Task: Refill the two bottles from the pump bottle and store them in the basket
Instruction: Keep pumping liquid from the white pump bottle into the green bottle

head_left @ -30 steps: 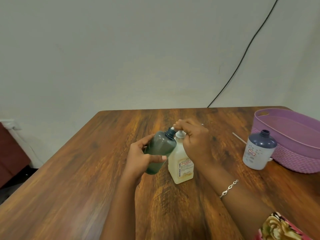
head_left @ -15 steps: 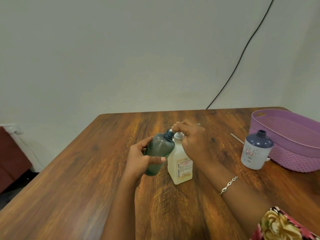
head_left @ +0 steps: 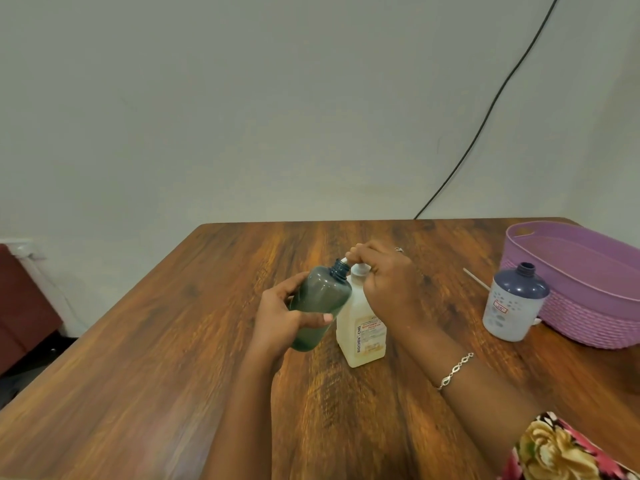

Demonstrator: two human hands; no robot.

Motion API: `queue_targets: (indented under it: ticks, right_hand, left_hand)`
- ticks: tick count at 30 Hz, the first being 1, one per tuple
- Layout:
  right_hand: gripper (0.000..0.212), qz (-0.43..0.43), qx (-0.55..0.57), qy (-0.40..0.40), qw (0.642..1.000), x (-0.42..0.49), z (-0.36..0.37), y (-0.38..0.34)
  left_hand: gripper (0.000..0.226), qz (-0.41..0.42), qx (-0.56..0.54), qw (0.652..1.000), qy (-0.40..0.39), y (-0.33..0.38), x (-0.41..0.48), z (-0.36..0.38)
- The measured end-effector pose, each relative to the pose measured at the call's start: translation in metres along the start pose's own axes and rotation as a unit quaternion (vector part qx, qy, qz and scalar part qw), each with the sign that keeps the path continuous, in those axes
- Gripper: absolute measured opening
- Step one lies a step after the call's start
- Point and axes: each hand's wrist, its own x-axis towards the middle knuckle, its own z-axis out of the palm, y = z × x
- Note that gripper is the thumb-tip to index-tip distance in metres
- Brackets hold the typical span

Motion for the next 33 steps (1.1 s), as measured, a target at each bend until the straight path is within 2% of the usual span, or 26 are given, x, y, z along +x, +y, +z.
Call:
queue_targets:
  ticks: [4, 10, 17, 24, 33]
  right_hand:
    - [0.028, 0.009, 0.001, -0.002, 1.000, 0.012, -0.003, 0.001]
    - [0.027, -0.033, -0.051, -0.010, 0.998, 0.001, 0.002, 0.002]
    - [0.030, 0.028, -0.013, -0.033, 0.999, 0.014, 0.001, 0.002]
    - [0.027, -0.013, -0.035, 0.003, 0.999, -0.002, -0.001, 0.000]
    - [0.032, 0.014, -0.020, -0.013, 1.000, 0.006, -0.005, 0.000]
  left_hand:
    - [0.069, -0.002, -0.004, 1.000, 0.003, 0.003, 0.001, -0.001]
    - [0.071, -0.004, 0.005, 1.000, 0.007, 0.000, 0.000, -0.002]
    - [0.071, 0.001, 0.002, 1.000, 0.006, 0.002, -0.002, -0.001]
    - [0.072, 0.006, 0.009, 1.000, 0.020, -0.002, -0.002, 0.004]
    - [0.070, 0.013, 0.005, 1.000, 0.028, 0.000, -0.005, 0.006]
